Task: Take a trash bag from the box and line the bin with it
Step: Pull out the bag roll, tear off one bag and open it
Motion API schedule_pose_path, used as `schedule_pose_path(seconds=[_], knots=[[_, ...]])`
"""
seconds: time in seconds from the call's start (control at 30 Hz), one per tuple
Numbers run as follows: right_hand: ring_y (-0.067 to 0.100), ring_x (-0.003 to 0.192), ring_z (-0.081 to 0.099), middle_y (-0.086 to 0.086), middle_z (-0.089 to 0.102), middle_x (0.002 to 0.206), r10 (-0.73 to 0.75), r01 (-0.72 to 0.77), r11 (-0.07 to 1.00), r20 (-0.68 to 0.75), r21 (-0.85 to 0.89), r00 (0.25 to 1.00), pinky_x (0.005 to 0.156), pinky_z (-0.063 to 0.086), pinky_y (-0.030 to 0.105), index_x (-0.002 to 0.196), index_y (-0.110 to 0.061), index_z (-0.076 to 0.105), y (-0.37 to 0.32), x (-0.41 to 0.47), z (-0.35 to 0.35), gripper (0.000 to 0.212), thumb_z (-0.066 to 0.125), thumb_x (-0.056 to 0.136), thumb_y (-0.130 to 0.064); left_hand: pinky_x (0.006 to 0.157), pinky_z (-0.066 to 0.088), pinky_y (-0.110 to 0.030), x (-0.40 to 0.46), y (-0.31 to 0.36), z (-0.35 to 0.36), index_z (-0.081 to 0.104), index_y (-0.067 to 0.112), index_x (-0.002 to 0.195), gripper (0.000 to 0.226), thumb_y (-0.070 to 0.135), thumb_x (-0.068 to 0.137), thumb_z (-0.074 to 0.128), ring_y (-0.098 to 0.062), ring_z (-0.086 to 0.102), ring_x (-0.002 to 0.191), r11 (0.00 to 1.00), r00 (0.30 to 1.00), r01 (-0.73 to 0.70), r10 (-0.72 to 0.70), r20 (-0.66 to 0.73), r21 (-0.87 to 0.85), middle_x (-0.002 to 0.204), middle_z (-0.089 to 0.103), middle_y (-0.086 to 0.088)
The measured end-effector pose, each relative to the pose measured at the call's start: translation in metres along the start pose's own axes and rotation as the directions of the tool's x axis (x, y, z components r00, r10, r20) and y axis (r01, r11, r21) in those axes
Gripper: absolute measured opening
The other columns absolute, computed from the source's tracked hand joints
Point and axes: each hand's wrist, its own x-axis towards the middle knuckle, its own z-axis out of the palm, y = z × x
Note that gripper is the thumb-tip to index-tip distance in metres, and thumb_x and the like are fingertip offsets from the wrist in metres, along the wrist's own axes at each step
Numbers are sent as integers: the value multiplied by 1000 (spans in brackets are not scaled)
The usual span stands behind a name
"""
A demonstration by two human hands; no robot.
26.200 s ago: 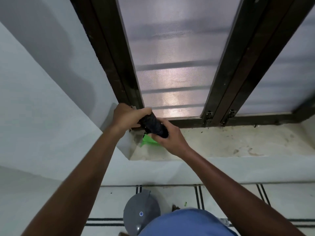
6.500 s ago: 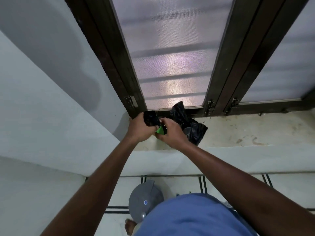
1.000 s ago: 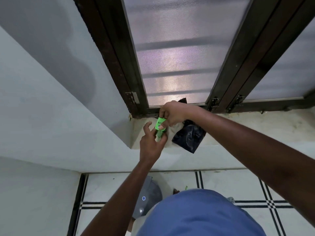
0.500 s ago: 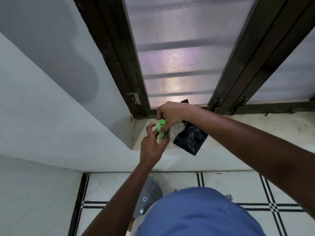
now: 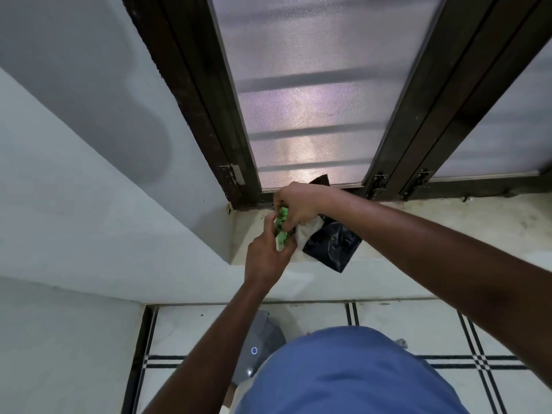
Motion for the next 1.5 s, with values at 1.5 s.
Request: schedule_pose_path(seconds=[1.5], knots=[[29,111,74,8,81,122,441,-201,839,-415,506,796,93,59,37,133,-15,79,32,-107,172,37,65,100,-7,78,54,-33,-10,14,32,70,16,123,21,25,104,72,-16,68,96,730,820,553,-392,418,-401,122,74,-5]])
